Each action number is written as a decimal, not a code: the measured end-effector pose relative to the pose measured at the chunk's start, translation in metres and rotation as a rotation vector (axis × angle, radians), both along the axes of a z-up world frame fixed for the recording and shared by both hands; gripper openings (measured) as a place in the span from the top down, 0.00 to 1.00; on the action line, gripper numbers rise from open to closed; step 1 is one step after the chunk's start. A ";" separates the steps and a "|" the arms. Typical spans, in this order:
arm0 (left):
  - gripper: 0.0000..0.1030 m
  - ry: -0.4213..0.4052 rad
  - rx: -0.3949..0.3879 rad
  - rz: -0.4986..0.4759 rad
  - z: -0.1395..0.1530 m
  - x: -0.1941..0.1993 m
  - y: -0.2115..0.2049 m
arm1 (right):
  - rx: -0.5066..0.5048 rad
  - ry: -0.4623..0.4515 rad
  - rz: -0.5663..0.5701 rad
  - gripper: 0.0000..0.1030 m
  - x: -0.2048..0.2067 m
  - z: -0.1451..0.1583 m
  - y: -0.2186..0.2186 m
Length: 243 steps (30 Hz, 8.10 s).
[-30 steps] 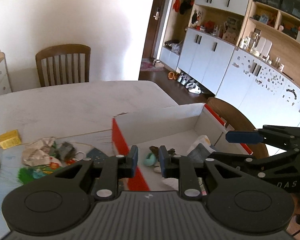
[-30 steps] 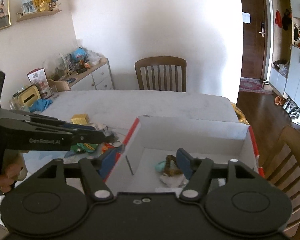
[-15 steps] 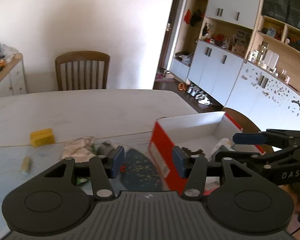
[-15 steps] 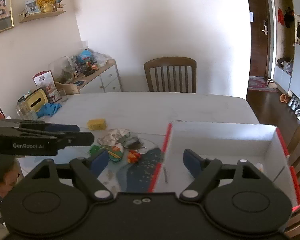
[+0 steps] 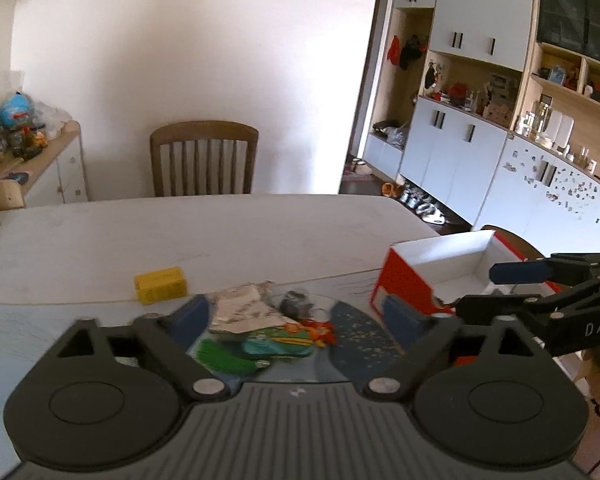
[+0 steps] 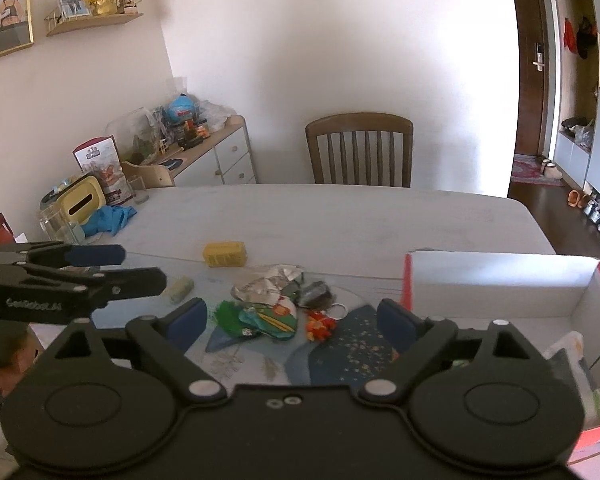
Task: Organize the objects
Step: 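Withdraw both tools from the shoebox back over the table, then grasp the cream cylinder with the left tool while the right tool grasps the silver snack bag, then carry cylinder and silver bag into the shoebox and open both tools, then withdraw both tools from the shoebox back over the table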
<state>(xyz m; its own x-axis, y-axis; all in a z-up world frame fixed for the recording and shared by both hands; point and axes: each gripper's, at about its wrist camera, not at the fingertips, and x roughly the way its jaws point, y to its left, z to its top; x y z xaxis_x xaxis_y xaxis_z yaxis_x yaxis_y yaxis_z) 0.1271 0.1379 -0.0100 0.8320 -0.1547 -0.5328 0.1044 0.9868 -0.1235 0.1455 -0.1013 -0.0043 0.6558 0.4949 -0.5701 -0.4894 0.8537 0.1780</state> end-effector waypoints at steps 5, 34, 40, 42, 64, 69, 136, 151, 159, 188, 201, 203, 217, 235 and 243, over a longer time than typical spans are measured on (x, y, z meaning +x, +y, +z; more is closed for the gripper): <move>0.00 0.022 -0.001 0.014 -0.011 0.002 0.028 | -0.018 0.017 -0.007 0.09 0.006 -0.007 0.022; 0.00 0.150 0.007 0.188 -0.106 0.075 0.133 | -0.138 0.110 0.022 0.09 0.091 -0.063 0.134; 0.00 0.175 0.030 0.169 -0.124 0.090 0.132 | -0.162 0.136 0.010 0.10 0.110 -0.076 0.156; 0.00 0.179 0.040 0.162 -0.129 0.094 0.132 | -0.159 0.147 0.004 0.10 0.116 -0.081 0.161; 0.44 0.229 0.048 0.191 -0.153 0.109 0.135 | -0.249 0.240 -0.104 0.28 0.144 -0.119 0.198; 0.67 0.253 0.073 0.194 -0.155 0.113 0.132 | -0.255 0.241 -0.097 0.40 0.144 -0.117 0.197; 0.85 0.122 0.109 -0.231 -0.017 0.100 -0.120 | -0.019 0.024 -0.203 0.99 0.071 0.018 -0.085; 0.85 0.199 0.141 -0.291 -0.039 0.123 -0.227 | 0.003 0.083 -0.205 0.99 0.099 -0.017 -0.174; 0.85 0.288 0.145 -0.293 -0.065 0.133 -0.260 | -0.007 0.139 -0.185 0.99 0.111 -0.048 -0.190; 0.85 0.499 0.166 -0.259 -0.118 0.166 -0.287 | -0.021 0.218 -0.146 0.86 0.128 -0.071 -0.208; 0.81 0.459 0.124 -0.250 -0.108 0.156 -0.279 | 0.007 0.204 -0.143 0.79 0.117 -0.057 -0.221; 0.79 0.443 0.116 -0.250 -0.104 0.152 -0.278 | 0.015 0.200 -0.138 0.77 0.114 -0.054 -0.224; 0.72 0.278 0.040 -0.224 -0.053 0.113 -0.256 | 0.063 0.134 -0.096 0.66 0.086 -0.023 -0.219; 0.43 0.116 -0.019 -0.112 -0.012 0.069 -0.170 | 0.036 0.050 -0.078 0.39 0.042 0.003 -0.152; 0.36 0.079 -0.016 -0.064 -0.001 0.047 -0.118 | 0.036 0.034 -0.025 0.32 0.026 0.010 -0.107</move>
<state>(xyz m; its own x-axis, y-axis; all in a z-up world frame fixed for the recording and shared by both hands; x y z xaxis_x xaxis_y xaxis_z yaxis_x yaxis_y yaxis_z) 0.1744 0.0194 -0.0105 0.7759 -0.2150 -0.5931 0.1564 0.9764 -0.1492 0.1711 -0.2086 0.0054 0.6489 0.4988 -0.5745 -0.4610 0.8585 0.2248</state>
